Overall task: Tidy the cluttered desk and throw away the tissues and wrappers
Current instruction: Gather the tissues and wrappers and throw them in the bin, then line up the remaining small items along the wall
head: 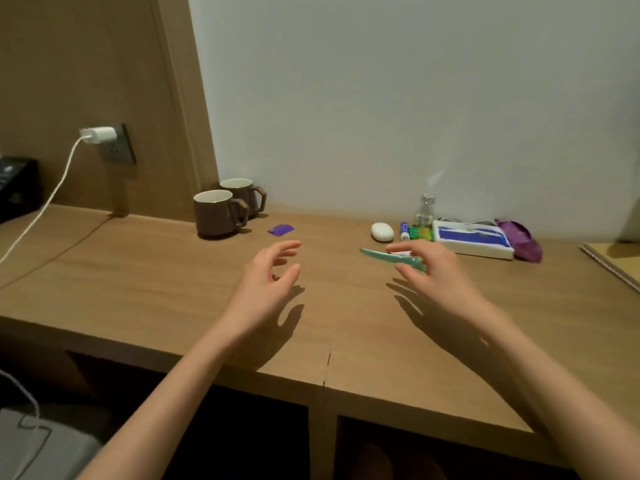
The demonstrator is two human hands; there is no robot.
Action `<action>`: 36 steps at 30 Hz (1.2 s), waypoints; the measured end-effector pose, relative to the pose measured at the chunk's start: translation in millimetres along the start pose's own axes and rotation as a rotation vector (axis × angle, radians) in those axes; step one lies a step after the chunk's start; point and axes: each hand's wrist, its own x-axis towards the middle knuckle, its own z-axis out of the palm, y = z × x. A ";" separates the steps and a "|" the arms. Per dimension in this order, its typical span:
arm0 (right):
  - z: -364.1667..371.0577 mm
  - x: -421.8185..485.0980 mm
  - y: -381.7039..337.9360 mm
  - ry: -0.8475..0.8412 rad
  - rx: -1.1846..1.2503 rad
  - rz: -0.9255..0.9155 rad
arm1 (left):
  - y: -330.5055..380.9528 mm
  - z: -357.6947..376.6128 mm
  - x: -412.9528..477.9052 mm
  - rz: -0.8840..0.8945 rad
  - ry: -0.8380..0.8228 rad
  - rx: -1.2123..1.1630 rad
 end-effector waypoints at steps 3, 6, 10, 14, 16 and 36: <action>12.4 15.7 20.7 -0.011 -0.096 0.028 | -22.1 16.2 31.3 -0.026 0.004 0.091; 28.1 29.0 35.2 -0.022 -0.186 0.019 | -45.9 28.4 61.3 -0.064 -0.001 0.187; 46.7 39.5 47.9 -0.042 -0.285 0.007 | -73.9 42.2 98.3 -0.139 0.017 0.277; 55.1 48.9 56.7 -0.030 -0.283 0.000 | -90.8 52.3 128.7 -0.229 0.032 0.351; 56.6 52.1 61.3 -0.040 -0.277 0.000 | -96.7 55.6 143.6 -0.245 0.048 0.379; 36.0 51.2 90.7 0.051 -0.332 0.144 | -90.0 73.5 156.0 0.055 -0.071 0.278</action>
